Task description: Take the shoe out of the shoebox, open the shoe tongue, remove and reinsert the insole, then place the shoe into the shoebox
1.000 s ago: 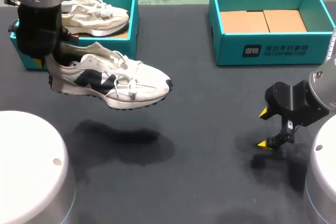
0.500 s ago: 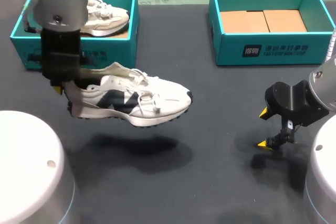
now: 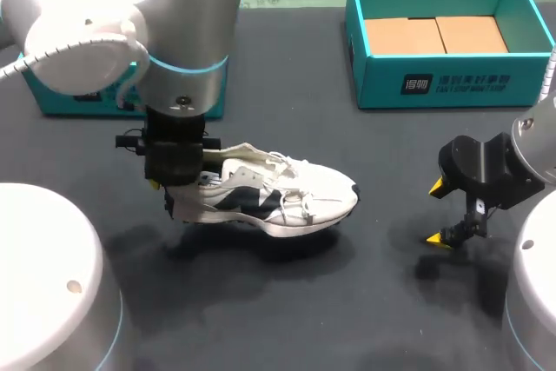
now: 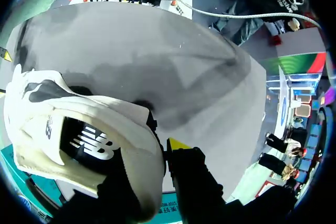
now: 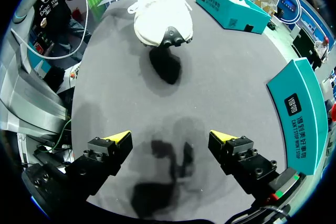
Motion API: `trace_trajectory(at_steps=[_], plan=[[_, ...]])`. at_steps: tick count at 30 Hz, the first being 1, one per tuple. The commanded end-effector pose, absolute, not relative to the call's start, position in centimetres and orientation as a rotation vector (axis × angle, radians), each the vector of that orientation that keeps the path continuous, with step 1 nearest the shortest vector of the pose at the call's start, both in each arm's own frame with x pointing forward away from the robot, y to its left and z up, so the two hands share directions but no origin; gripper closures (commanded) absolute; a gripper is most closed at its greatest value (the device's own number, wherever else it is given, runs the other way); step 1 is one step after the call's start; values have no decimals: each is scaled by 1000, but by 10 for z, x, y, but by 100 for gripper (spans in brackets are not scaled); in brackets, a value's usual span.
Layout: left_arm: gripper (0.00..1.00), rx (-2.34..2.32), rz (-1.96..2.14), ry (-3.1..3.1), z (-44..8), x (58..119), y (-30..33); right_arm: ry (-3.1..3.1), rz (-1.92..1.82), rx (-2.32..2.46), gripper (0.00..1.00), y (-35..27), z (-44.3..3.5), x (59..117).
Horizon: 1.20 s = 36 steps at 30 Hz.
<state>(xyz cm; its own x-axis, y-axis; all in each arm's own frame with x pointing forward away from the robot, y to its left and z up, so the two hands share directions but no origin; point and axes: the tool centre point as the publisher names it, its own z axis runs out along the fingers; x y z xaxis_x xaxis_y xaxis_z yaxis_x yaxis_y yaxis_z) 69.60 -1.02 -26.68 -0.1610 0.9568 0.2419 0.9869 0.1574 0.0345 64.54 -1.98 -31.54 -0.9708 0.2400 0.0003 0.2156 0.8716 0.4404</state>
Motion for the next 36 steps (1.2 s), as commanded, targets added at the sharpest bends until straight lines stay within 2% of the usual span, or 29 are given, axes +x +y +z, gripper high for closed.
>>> trace_trajectory(at_steps=[1, 20, 36], plan=[[100, -1930, -296, -2260, -291, 700, -26, 2984, 691, 365, 0, -20, -315, 644], [100, -2032, -327, -2226, -348, 710, -49, 2984, 691, 365, 0, -20, -315, 644], [100, -2036, -316, -2220, -376, 711, -64, 2984, 691, 365, 0, -20, -315, 644]])
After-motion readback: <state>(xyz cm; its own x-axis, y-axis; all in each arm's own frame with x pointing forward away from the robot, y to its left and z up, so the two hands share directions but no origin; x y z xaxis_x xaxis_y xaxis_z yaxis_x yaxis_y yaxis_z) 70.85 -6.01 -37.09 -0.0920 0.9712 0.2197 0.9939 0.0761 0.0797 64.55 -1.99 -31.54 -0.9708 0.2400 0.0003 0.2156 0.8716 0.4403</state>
